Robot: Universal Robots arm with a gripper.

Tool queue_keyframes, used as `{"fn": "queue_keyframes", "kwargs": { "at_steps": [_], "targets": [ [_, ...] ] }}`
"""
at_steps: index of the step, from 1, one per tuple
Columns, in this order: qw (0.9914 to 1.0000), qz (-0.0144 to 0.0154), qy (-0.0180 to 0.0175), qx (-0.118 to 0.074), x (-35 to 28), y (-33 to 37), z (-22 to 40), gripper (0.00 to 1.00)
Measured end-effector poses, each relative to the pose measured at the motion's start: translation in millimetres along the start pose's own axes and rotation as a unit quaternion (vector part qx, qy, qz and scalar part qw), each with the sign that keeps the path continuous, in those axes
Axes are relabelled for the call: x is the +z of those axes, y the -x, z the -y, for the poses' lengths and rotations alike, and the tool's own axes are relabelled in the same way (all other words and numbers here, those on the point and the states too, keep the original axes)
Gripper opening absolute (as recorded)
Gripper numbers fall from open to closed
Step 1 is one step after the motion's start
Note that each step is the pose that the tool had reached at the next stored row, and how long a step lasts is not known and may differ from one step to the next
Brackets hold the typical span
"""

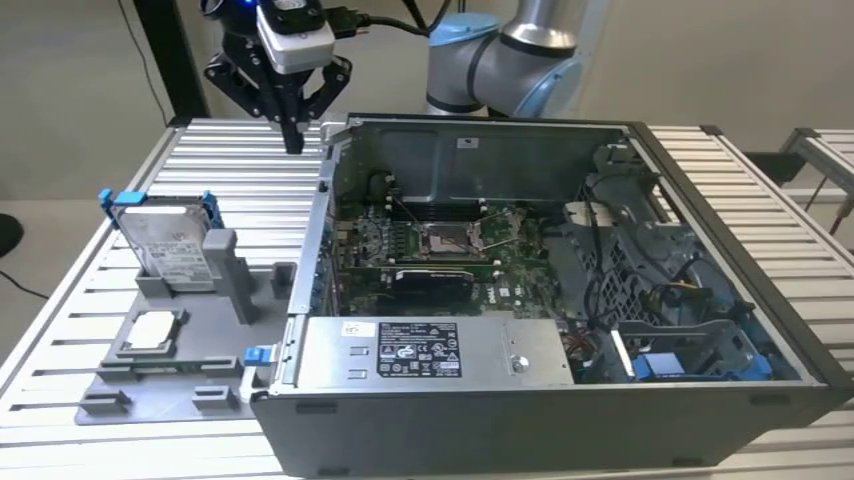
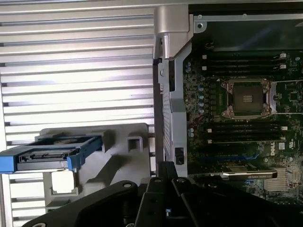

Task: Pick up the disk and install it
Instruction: 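Reach for the disk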

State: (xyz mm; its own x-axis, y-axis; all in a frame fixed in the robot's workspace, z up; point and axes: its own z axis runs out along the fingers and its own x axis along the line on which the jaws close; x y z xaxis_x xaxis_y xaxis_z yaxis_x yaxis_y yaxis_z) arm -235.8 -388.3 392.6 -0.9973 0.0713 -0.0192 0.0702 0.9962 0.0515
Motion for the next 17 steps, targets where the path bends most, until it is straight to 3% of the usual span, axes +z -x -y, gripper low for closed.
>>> {"fn": "queue_keyframes", "kwargs": {
  "at_steps": [17],
  "targets": [
    [1.0, 0.0, 0.0, 0.0, -0.6, -29.9, 0.3, 0.0]
  ]
}}
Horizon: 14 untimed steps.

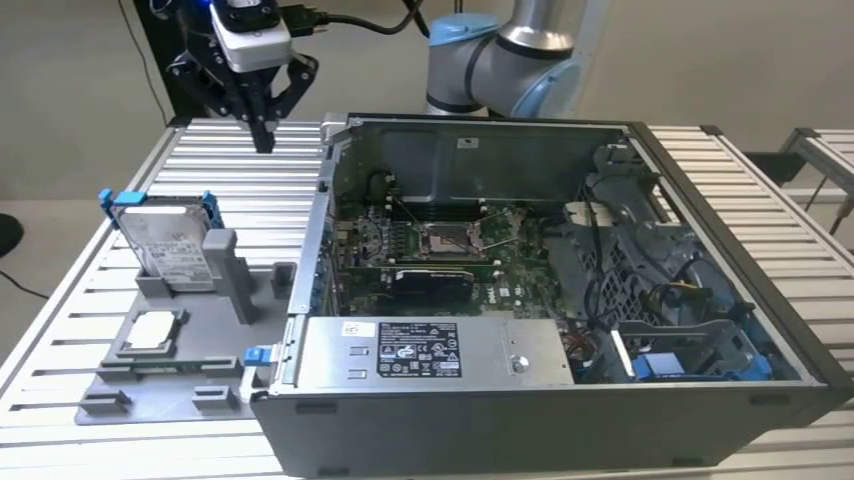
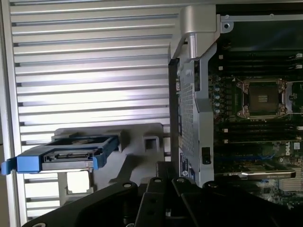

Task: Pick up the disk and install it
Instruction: 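Reach for the disk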

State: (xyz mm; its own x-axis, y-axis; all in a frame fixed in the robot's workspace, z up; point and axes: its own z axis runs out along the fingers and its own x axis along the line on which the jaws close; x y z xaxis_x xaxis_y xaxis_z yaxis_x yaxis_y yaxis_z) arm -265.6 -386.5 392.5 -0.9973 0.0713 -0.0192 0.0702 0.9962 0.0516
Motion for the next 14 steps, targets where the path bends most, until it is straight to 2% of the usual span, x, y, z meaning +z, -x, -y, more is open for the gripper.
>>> {"fn": "queue_keyframes", "kwargs": {
  "at_steps": [14],
  "targets": [
    [1.0, 0.0, 0.0, 0.0, -0.5, -25.1, 0.2, 0.0]
  ]
}}
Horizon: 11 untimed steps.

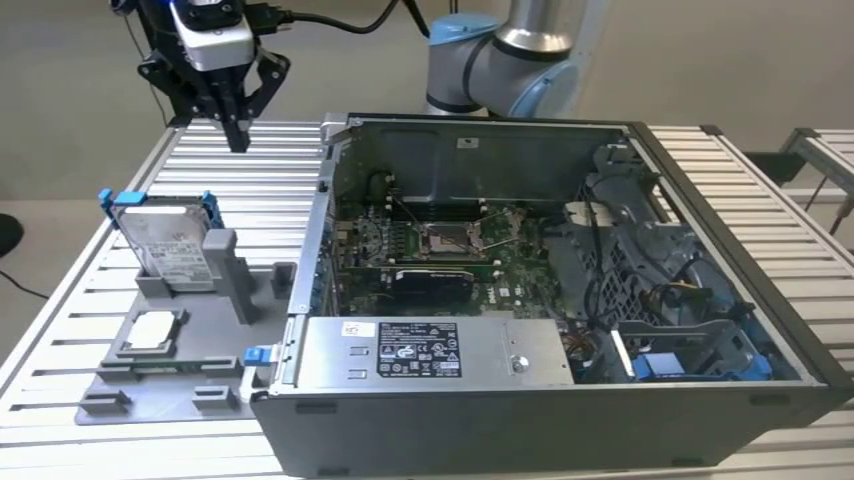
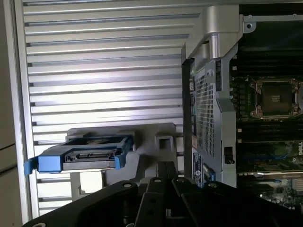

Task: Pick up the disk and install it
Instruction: 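Reach for the disk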

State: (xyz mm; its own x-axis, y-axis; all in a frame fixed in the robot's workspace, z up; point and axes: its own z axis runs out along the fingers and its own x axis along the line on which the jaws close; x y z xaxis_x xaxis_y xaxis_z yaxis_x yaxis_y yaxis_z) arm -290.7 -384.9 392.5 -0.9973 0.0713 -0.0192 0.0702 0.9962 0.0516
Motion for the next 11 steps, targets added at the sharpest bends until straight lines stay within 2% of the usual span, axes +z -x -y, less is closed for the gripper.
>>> {"fn": "queue_keyframes", "kwargs": {
  "at_steps": [6, 11],
  "targets": [
    [1.0, 0.0, 0.0, 0.0, -0.1, -4.8, 0.0, 0.0],
    [1.0, 0.0, 0.0, 0.0, -0.1, -5.5, -0.1, 0.0]
  ]
}}
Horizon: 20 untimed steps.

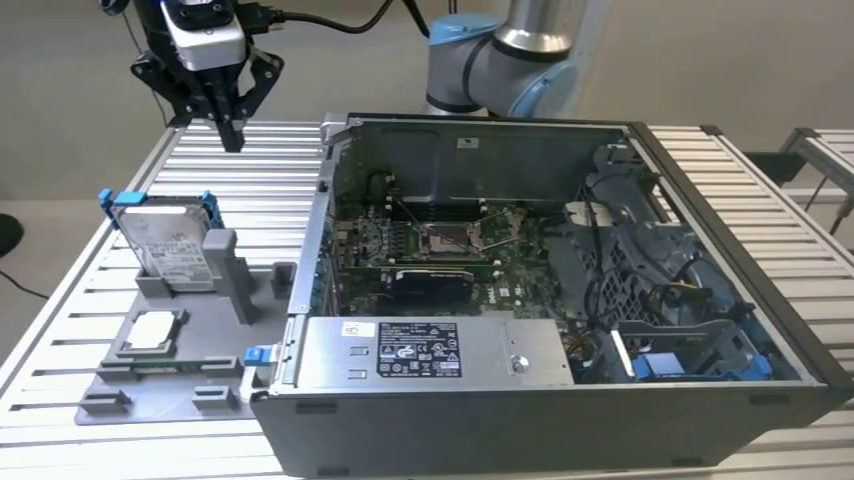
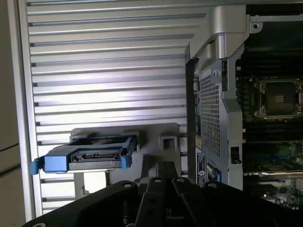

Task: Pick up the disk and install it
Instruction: 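Reach for the disk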

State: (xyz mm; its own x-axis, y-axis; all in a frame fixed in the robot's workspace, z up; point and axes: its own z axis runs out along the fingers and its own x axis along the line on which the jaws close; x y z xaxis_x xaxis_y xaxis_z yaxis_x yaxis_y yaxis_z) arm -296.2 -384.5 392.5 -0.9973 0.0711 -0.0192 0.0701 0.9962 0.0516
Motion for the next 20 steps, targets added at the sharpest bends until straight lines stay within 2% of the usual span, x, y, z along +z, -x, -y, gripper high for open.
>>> {"fn": "queue_keyframes", "kwargs": {
  "at_steps": [2, 8, 20],
  "targets": [
    [1.0, 0.0, -0.0001, 0.0, -0.1, -1.6, 0.1, 0.0],
    [1.0, -0.0001, 0.0, -0.001, -0.5, -20.6, 1.4, 0.0],
    [1.0, -0.0002, 0.0014, -0.003, -1.6, -69.2, 5.4, 0.0]
  ]
}}
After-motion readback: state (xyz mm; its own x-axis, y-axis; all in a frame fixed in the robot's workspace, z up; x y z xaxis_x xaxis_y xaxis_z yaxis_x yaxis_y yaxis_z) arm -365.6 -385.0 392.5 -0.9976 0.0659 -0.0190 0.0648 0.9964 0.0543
